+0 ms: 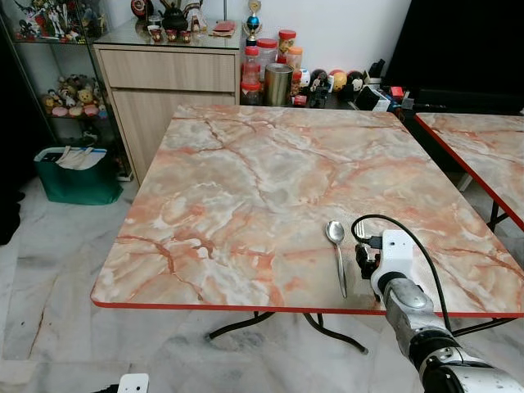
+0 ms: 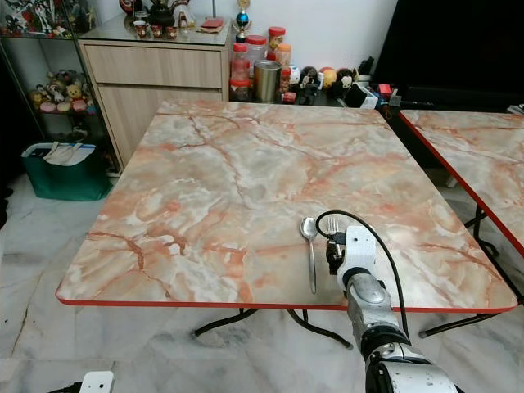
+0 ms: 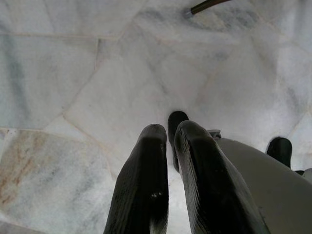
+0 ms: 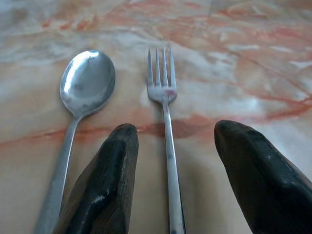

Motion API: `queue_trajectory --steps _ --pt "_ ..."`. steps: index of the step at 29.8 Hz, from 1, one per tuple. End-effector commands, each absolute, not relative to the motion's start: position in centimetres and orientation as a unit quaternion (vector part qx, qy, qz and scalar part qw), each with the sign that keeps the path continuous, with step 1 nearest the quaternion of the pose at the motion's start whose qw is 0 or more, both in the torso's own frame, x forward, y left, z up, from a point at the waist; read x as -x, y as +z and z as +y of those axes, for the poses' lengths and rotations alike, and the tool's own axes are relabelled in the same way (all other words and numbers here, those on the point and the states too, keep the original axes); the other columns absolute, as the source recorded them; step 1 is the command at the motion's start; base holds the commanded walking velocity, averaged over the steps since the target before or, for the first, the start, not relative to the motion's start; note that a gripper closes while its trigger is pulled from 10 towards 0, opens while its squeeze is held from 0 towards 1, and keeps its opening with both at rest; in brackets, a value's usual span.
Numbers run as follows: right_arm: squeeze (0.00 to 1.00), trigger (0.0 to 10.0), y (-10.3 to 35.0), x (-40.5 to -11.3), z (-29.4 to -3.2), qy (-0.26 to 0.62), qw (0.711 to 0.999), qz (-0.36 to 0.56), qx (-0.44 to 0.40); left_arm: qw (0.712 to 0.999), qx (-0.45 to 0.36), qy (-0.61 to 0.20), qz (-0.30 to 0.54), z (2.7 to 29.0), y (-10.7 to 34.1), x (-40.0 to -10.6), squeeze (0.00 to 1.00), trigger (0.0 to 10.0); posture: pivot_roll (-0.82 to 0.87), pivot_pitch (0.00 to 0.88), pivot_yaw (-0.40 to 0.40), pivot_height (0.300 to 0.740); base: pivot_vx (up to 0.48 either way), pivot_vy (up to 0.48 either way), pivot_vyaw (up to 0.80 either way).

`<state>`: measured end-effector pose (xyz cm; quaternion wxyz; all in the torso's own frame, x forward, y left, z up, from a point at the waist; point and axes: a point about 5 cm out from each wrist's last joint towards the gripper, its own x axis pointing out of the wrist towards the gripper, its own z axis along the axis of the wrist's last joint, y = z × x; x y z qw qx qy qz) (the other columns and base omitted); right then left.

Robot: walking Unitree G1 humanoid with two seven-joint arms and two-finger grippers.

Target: Setting the table

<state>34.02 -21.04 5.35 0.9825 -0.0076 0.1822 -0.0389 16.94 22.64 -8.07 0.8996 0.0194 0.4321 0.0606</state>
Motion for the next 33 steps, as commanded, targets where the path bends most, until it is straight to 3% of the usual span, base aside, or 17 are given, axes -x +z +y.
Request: queue_trajectory --steps 1,11,21,33 --pt "0.00 10.0 5.3 -34.0 -20.8 -0.035 0.982 0.186 0.009 0.901 -0.019 0.062 0.429 22.7 -8.1 -16.7 0.00 10.0 0.10 0.065 -0.090 0.740 0.000 0.000 0.00" --pt "0.00 10.0 4.9 -33.9 -19.9 -0.021 0.982 0.186 -0.007 0.902 -0.017 0.061 0.428 22.8 -8.1 -16.7 0.00 10.0 0.11 0.067 -0.090 0.740 0.000 0.000 0.00" --pt "0.00 10.0 5.8 -34.2 -20.8 -0.051 0.987 0.152 -0.024 0.902 -0.018 0.061 0.426 22.9 -8.0 -16.8 0.00 10.0 0.10 0.070 -0.081 0.740 0.000 0.000 0.00" --pt "0.00 10.0 4.8 -33.6 -20.9 -0.052 0.983 0.175 -0.019 0.903 -0.018 0.059 0.426 22.9 -8.0 -16.9 0.00 10.0 0.11 0.070 -0.082 0.740 0.000 0.000 0.00"
